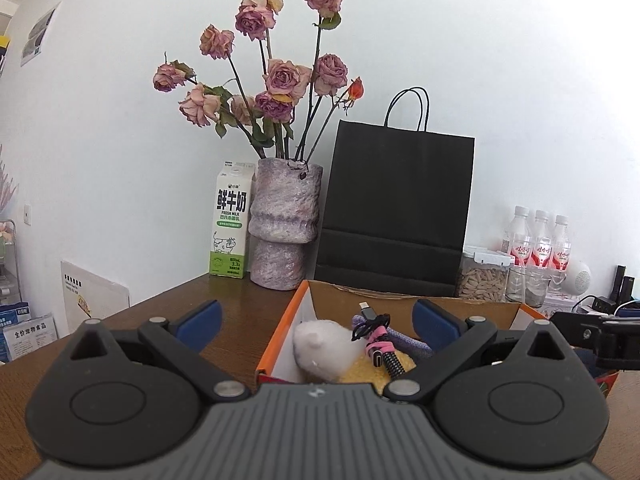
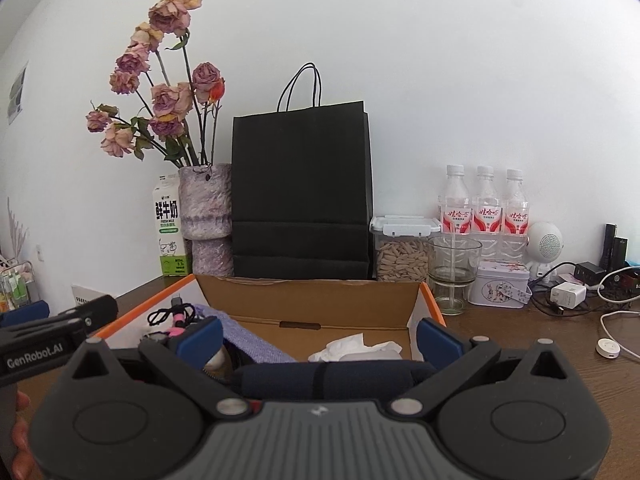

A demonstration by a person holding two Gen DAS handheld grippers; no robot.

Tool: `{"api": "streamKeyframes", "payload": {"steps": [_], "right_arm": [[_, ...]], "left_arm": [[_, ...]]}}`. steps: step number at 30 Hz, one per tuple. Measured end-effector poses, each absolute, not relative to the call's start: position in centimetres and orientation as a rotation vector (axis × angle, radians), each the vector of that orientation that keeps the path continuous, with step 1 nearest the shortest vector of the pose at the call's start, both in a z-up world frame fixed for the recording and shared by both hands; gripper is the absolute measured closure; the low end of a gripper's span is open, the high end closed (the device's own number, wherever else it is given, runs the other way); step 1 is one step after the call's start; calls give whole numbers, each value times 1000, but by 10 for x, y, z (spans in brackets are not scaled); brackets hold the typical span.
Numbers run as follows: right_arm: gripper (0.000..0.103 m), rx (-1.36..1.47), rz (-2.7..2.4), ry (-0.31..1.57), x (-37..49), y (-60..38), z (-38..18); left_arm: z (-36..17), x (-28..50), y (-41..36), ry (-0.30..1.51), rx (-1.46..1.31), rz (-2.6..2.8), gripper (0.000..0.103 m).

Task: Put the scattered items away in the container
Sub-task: 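Withdraw both grippers from the box back over the table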

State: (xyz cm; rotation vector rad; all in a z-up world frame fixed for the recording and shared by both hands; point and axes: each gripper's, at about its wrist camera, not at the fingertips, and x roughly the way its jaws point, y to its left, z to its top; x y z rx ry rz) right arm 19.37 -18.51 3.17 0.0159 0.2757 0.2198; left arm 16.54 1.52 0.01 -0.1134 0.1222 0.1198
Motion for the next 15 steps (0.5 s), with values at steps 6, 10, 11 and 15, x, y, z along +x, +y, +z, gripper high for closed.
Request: {"api": "streamKeyframes", "payload": {"steps": [6, 10, 11, 15], "right_arm": [[0, -7, 237, 322, 164, -182, 18], [0, -60, 241, 354, 148, -179, 4], [0, -66, 245, 363, 144, -179, 1], [0, -65, 263, 395, 133, -183, -6]], "left_arm": [[-4, 137, 22, 122, -73, 133, 0], [-8, 119, 28, 126, -51, 142, 0], [-9, 115, 30, 128, -47, 147, 0], [-14, 101, 41, 148, -37, 178, 0]]}}
